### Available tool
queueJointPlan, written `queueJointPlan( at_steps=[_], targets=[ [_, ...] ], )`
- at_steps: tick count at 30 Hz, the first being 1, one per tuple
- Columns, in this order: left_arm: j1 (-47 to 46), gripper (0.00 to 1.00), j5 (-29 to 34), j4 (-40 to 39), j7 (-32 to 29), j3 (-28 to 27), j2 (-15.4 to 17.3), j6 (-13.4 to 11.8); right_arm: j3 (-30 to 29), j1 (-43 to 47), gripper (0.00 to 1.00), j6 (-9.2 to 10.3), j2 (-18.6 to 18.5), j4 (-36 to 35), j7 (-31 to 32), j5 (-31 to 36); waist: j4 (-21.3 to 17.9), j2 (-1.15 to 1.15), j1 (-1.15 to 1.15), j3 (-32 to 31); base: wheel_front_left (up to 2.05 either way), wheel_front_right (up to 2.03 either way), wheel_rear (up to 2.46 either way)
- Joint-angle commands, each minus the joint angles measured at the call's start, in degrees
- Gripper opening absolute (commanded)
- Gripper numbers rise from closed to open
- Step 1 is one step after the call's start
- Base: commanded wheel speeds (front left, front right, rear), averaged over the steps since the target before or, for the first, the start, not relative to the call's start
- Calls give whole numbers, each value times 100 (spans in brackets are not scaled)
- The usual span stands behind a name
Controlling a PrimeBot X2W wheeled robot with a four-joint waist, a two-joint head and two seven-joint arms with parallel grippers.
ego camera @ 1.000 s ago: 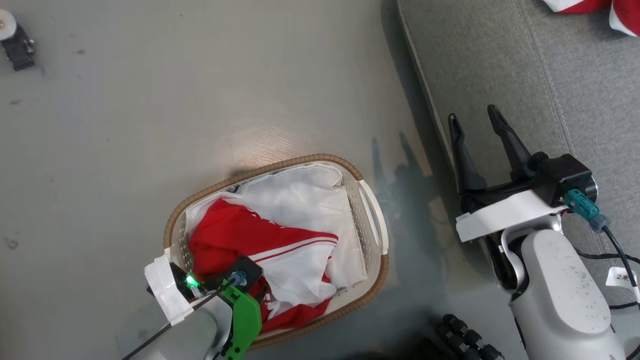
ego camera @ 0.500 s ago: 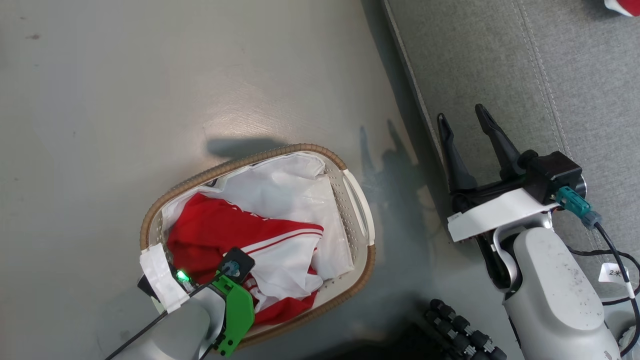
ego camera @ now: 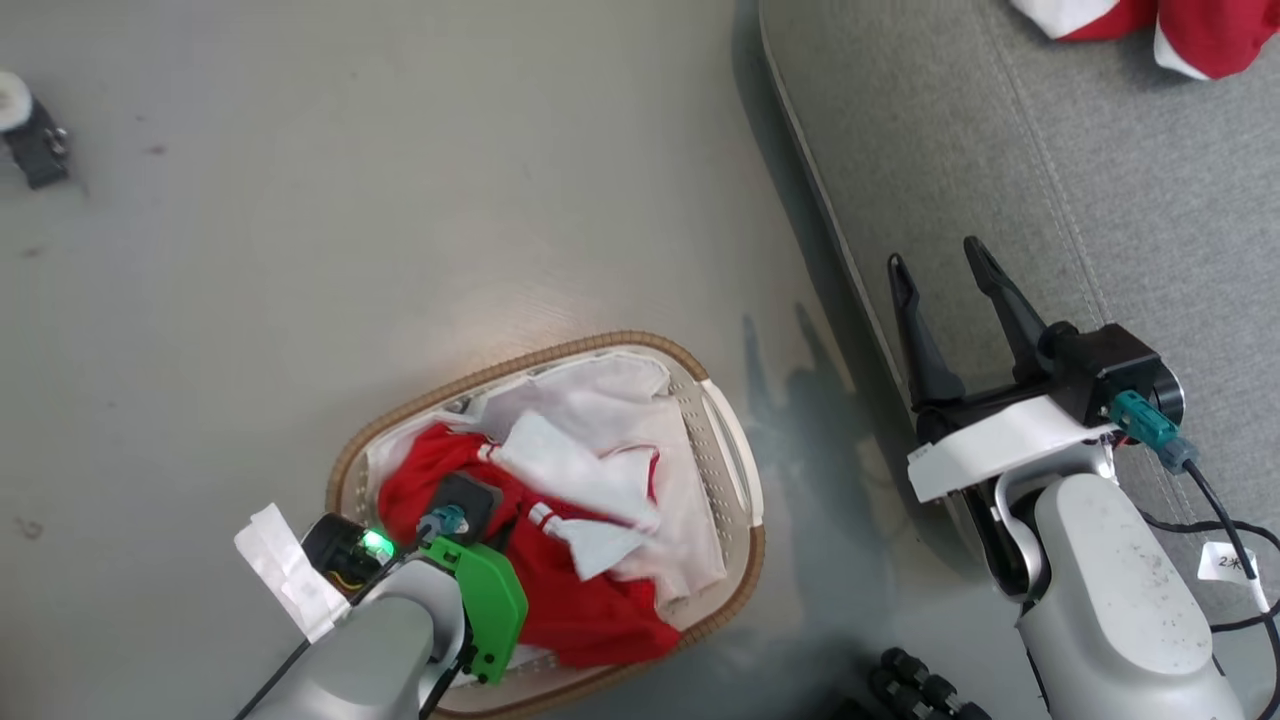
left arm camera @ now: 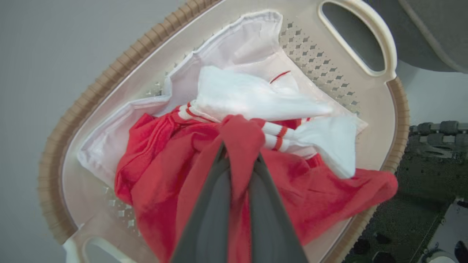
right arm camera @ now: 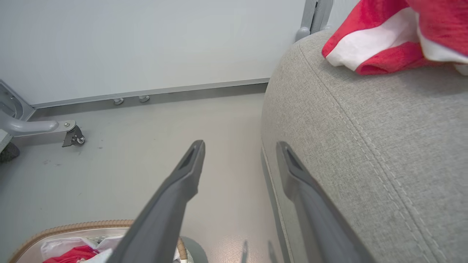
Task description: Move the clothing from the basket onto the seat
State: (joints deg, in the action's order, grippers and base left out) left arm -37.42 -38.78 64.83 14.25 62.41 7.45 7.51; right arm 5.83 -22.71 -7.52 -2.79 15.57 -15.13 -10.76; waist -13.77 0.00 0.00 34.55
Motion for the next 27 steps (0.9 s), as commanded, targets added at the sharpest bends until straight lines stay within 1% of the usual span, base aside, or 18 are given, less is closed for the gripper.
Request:
queueJointPlan(
  at_steps=[1, 4, 6, 11, 15, 21, 24, 27],
  targets=[
    [113, 0, -49, -87, 59, -71, -30, -7, -44, 112, 100, 6, -20, 31, -3, 71, 211, 0, 0, -407, 0, 0, 0],
    [163, 0, -92, -312, 101, -219, 3, -7, -97, 214, 100, 6, -20, 87, -3, 169, 321, 0, 0, -730, 0, 0, 0],
    [174, 0, -16, -705, 97, -408, 60, -68, -137, 290, 100, 6, -20, 120, -3, 236, 404, 0, 0, -961, 0, 0, 0],
    [547, 0, 358, -1860, 95, -959, 377, -243, -181, 536, 100, 6, -20, 221, -3, 376, 568, 0, 0, -1574, 0, 0, 0],
    [856, 0, 711, -2681, 95, -1375, 589, -311, -214, 743, 100, 6, -21, 296, -3, 458, 666, 0, 0, -2044, 0, 0, 0],
    [1137, 0, 1181, -3517, 97, -1757, 842, -292, -238, 1043, 100, 6, -21, 405, -3, 547, 791, 0, 0, -2665, 0, 0, 0],
    [1123, 0, 1340, -3742, 97, -1808, 965, -253, -209, 1146, 100, 6, -21, 440, -3, 572, 837, 0, 0, -2916, 0, 0, 0],
    [920, 0, 1453, -3892, 97, -1781, 1067, -196, -175, 1221, 100, 6, -21, 460, -3, 583, 893, 0, 0, -3152, 0, 0, 0]
  ],
)
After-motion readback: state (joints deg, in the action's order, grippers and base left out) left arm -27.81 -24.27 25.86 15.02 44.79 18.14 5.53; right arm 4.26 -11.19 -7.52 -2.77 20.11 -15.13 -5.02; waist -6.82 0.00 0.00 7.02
